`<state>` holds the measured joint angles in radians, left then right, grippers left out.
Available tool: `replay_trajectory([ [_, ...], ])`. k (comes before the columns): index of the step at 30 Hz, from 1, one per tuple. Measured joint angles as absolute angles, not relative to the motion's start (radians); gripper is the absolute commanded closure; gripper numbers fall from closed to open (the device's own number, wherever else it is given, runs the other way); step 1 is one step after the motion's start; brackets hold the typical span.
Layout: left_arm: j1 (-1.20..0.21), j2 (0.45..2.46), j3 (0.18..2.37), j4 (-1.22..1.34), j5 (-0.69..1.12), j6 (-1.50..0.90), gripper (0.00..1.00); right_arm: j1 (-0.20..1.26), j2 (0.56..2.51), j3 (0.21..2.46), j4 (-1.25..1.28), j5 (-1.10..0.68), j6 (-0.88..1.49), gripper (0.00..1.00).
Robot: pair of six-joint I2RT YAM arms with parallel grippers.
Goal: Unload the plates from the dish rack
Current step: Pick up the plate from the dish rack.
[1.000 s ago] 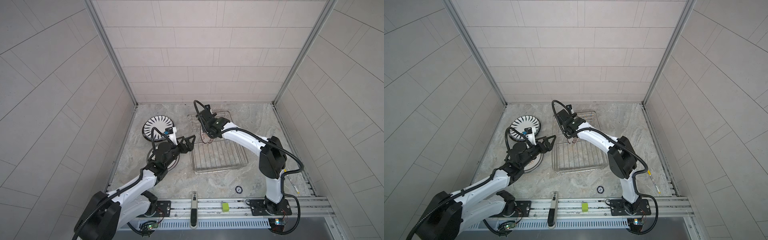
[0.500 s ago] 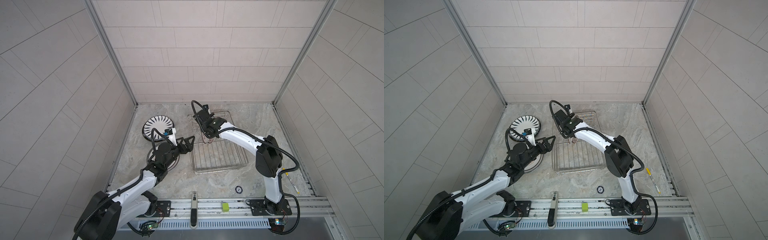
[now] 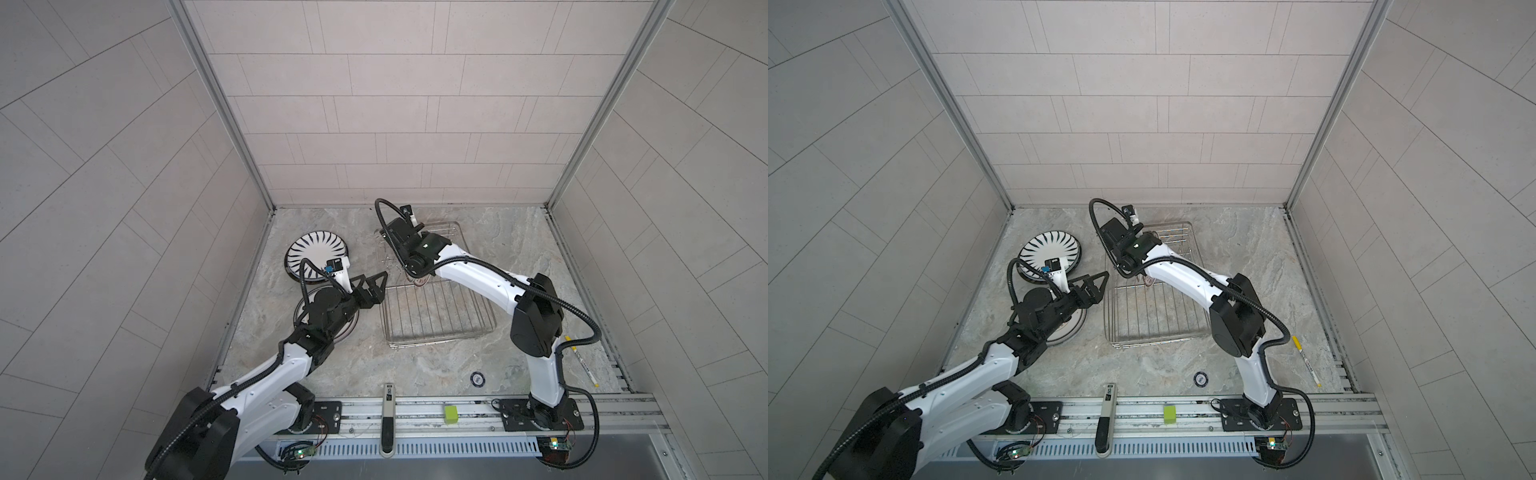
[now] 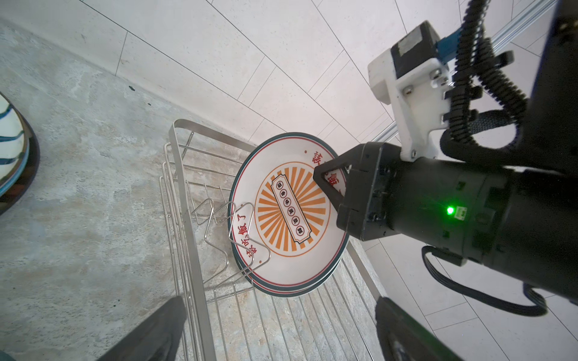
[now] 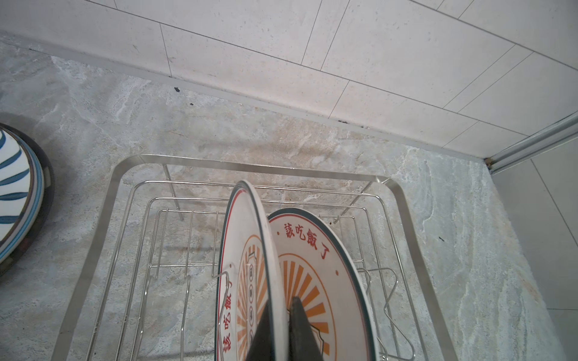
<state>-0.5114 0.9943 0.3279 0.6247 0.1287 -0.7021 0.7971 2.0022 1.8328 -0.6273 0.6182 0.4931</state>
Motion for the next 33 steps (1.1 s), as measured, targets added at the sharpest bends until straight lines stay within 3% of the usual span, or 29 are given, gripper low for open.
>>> replay_trajectory([
  [17,-0.511,0.886,0.276,0.647,0.117,-0.698,0.0,0.855,1.699,1.612,-0.493,0.678,0.406,0.98],
  [25,-0.512,0.831,0.274,0.659,0.154,-0.68,0.0,0.809,1.444,1.324,-0.332,0.499,0.397,0.99],
  [33,-0.513,0.797,0.274,0.647,0.194,-0.68,0.0,0.648,1.271,1.108,-0.169,0.142,0.46,1.0],
])
